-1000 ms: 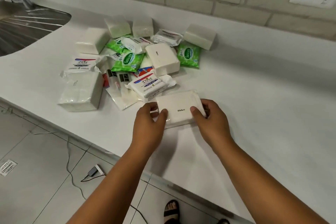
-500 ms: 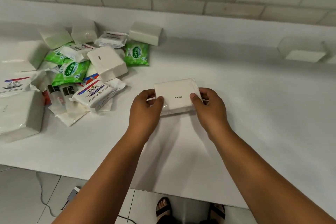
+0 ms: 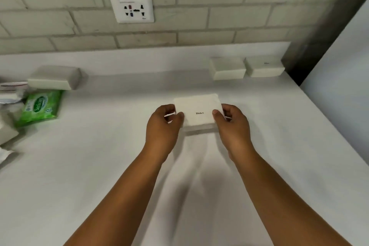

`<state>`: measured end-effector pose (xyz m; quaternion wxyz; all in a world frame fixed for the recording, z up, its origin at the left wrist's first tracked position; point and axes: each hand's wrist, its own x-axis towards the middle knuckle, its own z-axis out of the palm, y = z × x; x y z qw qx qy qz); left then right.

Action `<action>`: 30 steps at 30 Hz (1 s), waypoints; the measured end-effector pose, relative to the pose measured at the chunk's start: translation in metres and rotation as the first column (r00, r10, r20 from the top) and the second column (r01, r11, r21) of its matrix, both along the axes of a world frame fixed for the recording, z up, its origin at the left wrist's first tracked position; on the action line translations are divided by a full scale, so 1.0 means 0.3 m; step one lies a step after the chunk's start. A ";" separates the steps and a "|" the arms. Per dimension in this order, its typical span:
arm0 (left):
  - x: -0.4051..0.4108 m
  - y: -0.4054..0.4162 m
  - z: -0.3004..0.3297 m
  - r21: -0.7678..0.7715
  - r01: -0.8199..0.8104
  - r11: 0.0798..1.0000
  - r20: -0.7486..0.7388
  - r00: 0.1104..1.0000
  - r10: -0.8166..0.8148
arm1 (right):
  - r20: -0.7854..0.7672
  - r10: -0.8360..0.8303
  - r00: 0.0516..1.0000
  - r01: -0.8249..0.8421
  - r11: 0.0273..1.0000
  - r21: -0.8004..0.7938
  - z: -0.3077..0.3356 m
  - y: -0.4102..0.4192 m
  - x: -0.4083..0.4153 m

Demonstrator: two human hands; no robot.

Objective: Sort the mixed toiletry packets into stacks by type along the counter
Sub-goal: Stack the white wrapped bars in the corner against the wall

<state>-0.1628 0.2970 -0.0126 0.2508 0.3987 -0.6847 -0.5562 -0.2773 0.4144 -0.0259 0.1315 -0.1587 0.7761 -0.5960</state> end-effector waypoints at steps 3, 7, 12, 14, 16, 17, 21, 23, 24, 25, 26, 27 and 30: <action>-0.188 0.078 0.011 0.016 0.017 1.000 -0.037 0.999 -0.016 | 0.002 -0.067 0.998 0.067 0.997 -0.024 0.013 0.093 -0.166; -0.420 0.150 0.031 0.040 0.063 0.997 -0.056 0.997 -0.060 | -0.004 -0.130 0.991 0.130 0.991 -0.042 0.039 0.182 -0.374; -0.694 0.186 0.065 0.040 0.120 0.992 -0.079 0.990 -0.116 | 0.012 -0.188 0.982 0.188 0.979 -0.079 0.072 0.240 -0.630; -0.807 0.183 0.080 0.038 0.144 0.989 -0.092 0.986 -0.140 | 0.016 -0.211 0.977 0.212 0.972 -0.099 0.076 0.245 -0.741; -0.894 0.165 0.089 0.060 0.156 0.986 -0.115 0.982 -0.148 | 0.016 -0.234 0.972 0.235 0.967 -0.096 0.077 0.233 -0.830; -0.943 0.154 0.091 0.064 0.164 0.984 -0.118 0.981 -0.156 | -0.007 -0.244 0.970 0.243 0.966 -0.090 0.079 0.225 -0.878; -1.108 0.106 0.093 0.079 0.175 0.981 -0.127 0.978 -0.164 | -0.159 -0.222 0.962 0.226 0.974 0.004 0.085 0.187 -1.041; -1.172 0.084 0.085 0.091 0.170 0.981 -0.123 0.980 -0.158 | -0.158 -0.210 0.965 0.220 0.975 0.044 0.076 0.167 -1.110; -1.197 0.073 0.077 0.093 0.165 0.982 -0.119 0.981 -0.154 | -0.154 -0.211 0.965 0.222 0.973 0.057 0.067 0.156 -1.138; -1.216 0.065 0.069 0.093 0.160 0.983 -0.109 0.983 -0.150 | -0.150 -0.210 0.966 0.222 0.973 0.066 0.057 0.147 -1.162; -1.231 0.059 0.061 0.091 0.155 0.984 -0.100 0.984 -0.146 | -0.150 -0.208 0.967 0.220 0.973 0.069 0.050 0.139 -1.179; -1.247 0.054 0.052 0.089 0.149 0.985 -0.093 0.986 -0.141 | -0.149 -0.207 0.967 0.219 0.973 0.072 0.042 0.131 -1.196; -1.273 0.046 0.023 0.093 0.126 0.988 -0.084 0.989 -0.118 | -0.155 -0.203 0.967 0.218 0.972 0.085 0.025 0.119 -1.218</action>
